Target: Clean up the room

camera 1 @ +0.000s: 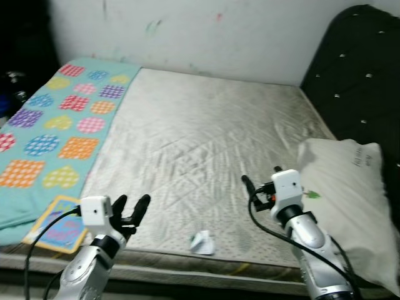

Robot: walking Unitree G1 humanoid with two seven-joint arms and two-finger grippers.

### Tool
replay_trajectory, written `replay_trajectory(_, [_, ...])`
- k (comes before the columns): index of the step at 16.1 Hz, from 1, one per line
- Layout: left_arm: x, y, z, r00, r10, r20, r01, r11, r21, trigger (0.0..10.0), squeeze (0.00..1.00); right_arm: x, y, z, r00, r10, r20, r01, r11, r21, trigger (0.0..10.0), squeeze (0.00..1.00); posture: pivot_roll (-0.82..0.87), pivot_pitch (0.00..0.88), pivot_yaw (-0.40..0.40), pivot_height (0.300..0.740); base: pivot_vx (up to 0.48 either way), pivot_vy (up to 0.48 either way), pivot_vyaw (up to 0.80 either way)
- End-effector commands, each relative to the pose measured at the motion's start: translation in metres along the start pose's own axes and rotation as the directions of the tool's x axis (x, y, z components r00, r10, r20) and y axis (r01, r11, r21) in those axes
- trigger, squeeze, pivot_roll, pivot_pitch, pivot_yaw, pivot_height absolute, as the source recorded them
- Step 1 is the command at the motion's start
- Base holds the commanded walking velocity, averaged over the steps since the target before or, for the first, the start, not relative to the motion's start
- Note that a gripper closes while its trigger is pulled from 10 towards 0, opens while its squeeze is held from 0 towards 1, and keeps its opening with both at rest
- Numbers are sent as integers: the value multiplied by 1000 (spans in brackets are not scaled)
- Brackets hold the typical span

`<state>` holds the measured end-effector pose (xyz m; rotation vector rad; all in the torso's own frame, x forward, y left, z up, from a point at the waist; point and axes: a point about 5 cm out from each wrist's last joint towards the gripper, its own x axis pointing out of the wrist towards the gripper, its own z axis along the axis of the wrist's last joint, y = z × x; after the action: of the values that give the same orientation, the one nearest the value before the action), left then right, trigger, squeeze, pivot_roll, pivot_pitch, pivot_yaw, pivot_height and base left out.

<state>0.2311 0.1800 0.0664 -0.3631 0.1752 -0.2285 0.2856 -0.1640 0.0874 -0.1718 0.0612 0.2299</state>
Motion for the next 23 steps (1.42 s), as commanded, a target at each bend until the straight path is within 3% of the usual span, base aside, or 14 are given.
replay_trajectory(1, [0, 4, 1, 1000, 9, -13, -9, 1000, 2, 10000, 0, 3, 3, 2, 1000, 9, 6, -9, 1000, 6, 10000, 0, 27, 0, -108, 740, 0, 480, 0])
replay_trajectory(6, [1, 3, -1, 1000, 7, -19, -7, 1000, -4, 10000, 0, 2, 1, 1, 1000, -1, -2, 1, 1000, 5, 10000, 0, 23, 0, -107, 740, 0, 480, 0])
replay_trajectory(14, [14, 4, 8, 1000, -9, -18, 11, 996, 91, 10000, 0, 6, 15, -7, 999, 34, -35, -34, 999, -14, 10000, 0, 14, 0, -112, 740, 0, 0, 0])
replay_trajectory(18, [19, -1, -2, 999, -18, -32, 21, 996, 82, 10000, 0, 15, -1, -2, 999, -45, 11, 45, 999, -18, 10000, 0, -7, 0, -44, 740, 0, 0, 0])
replay_trajectory(21, [33, -9, -4, 994, -86, -61, 92, 989, 117, 10000, 0, 16, -16, 11, 985, -156, 71, 154, 987, 34, 10000, 0, -69, 0, 28, 740, 0, 0, 0])
replay_trajectory(23, [46, -12, 0, 991, -118, -61, 126, 981, 151, 10000, 0, 15, -17, 20, 976, -179, 120, 178, 984, 22, 10000, 0, -90, 0, 42, 740, 0, 0, 0])
